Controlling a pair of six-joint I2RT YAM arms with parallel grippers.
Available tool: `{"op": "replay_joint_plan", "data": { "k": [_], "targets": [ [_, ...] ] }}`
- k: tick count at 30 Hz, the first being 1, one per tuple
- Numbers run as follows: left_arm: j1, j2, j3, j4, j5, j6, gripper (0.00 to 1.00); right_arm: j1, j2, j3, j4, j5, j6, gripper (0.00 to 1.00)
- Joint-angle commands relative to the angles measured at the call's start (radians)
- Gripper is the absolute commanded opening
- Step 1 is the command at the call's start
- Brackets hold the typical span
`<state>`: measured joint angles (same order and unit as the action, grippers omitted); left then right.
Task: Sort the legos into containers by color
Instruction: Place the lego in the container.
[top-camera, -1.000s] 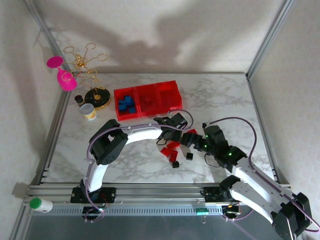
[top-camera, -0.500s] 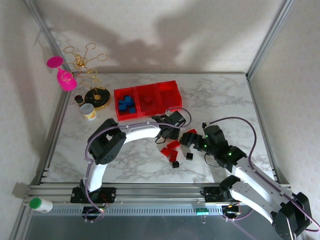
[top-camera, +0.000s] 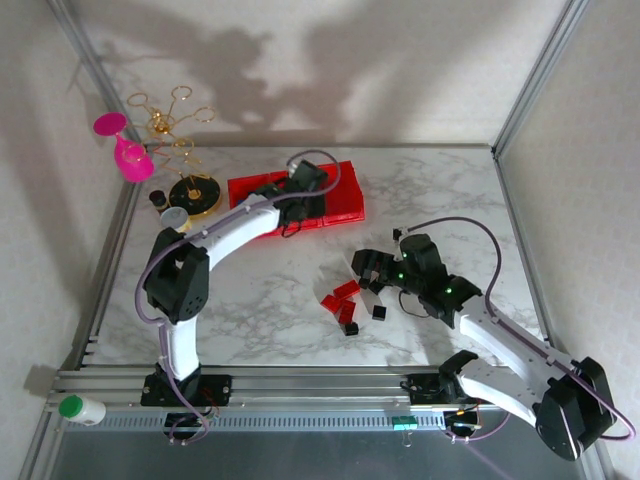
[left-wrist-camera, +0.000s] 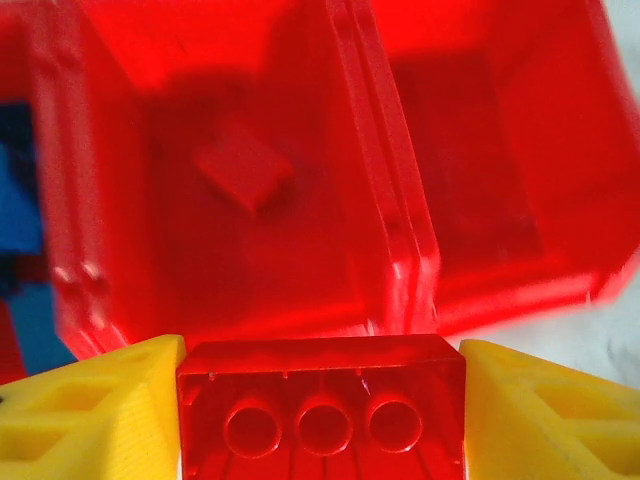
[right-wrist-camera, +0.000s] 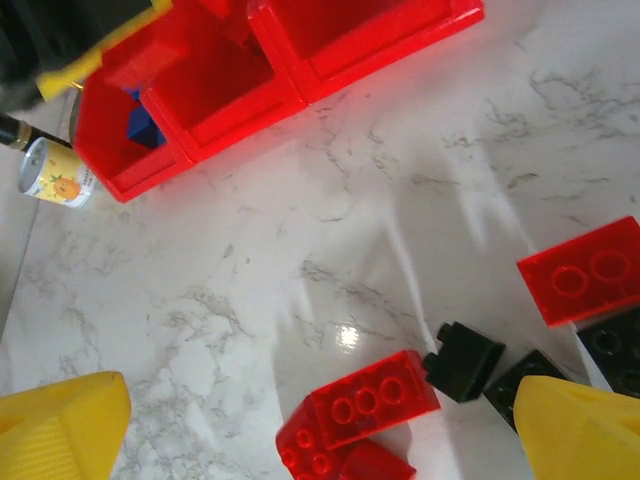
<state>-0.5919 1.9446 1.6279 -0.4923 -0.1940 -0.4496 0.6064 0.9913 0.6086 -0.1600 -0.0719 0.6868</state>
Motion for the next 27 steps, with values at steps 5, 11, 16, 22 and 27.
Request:
{"op": "replay_joint_plan", "data": {
  "k": [5,11,16,22,27],
  "targets": [
    [0.099,0.215,0.263,-0.041,-0.007,0.053,0.65,-0.004,0.055,0.055,0.044,-0.017,-0.035,0.99],
    [0.142,0.376,0.470,-0.099,-0.011,0.062,0.65,-0.008,0.061,0.071,0.024,-0.012,-0.052,0.99],
    [0.147,0.401,0.523,-0.104,0.013,0.066,0.71,-0.011,0.056,0.067,0.019,-0.009,-0.055,0.99],
    [0.148,0.373,0.521,-0.116,0.011,0.077,0.77,-0.014,0.053,0.067,0.023,-0.013,-0.055,0.99],
    [0.144,0.307,0.489,-0.127,0.062,0.064,0.77,-0.016,0.041,0.061,0.011,-0.014,-0.056,0.99]
  ]
}}
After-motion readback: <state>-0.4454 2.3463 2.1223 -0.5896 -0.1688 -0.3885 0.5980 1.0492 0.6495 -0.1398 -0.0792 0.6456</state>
